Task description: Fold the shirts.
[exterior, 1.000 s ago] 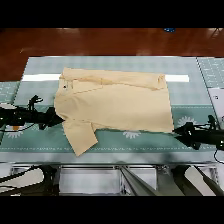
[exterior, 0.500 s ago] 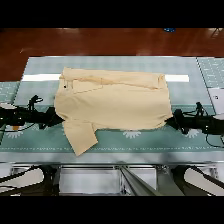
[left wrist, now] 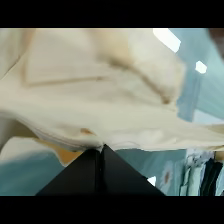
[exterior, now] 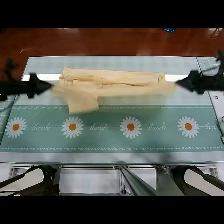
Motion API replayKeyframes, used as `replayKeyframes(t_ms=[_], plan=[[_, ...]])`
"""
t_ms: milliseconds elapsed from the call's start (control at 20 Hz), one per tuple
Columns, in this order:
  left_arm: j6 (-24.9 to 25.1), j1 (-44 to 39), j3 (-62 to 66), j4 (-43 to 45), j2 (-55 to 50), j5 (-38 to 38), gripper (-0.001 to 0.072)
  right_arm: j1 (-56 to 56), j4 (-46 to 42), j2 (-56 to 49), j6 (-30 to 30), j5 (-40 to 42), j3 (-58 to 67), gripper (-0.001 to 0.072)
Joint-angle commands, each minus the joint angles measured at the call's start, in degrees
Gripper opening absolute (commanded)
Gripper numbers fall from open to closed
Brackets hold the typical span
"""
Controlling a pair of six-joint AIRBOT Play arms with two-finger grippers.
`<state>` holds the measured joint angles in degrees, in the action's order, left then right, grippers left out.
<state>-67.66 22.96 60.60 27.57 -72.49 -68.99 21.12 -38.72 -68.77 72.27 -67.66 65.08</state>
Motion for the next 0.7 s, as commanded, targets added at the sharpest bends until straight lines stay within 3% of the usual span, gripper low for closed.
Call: replayKeyframes(t_ms=[0, 100, 300, 650], plan=[[0.0, 0.0, 18.4, -9.8, 3.5, -0.5, 0.0013, -0.2, -1.0, 2.4, 2.2, -2.1, 20.5, 0.0025], [-0.9, 0.3, 30.3, -7.9, 4.6, -0.5, 0.0013, -0.2, -4.8, 4.3, 3.5, -2.5, 31.1, 0.0026], [-7.1, 2.0, 48.7, 6.2, 8.2, -0.7, 0.0013, -0.2, -12.7, 12.1, 5.1, -2.3, 42.6, 0.0026], [-8.3, 3.8, 52.6, 25.0, 28.2, -1.3, 0.0013, -0.2, -24.7, 27.6, 7.8, -8.0, 43.1, 0.0026]])
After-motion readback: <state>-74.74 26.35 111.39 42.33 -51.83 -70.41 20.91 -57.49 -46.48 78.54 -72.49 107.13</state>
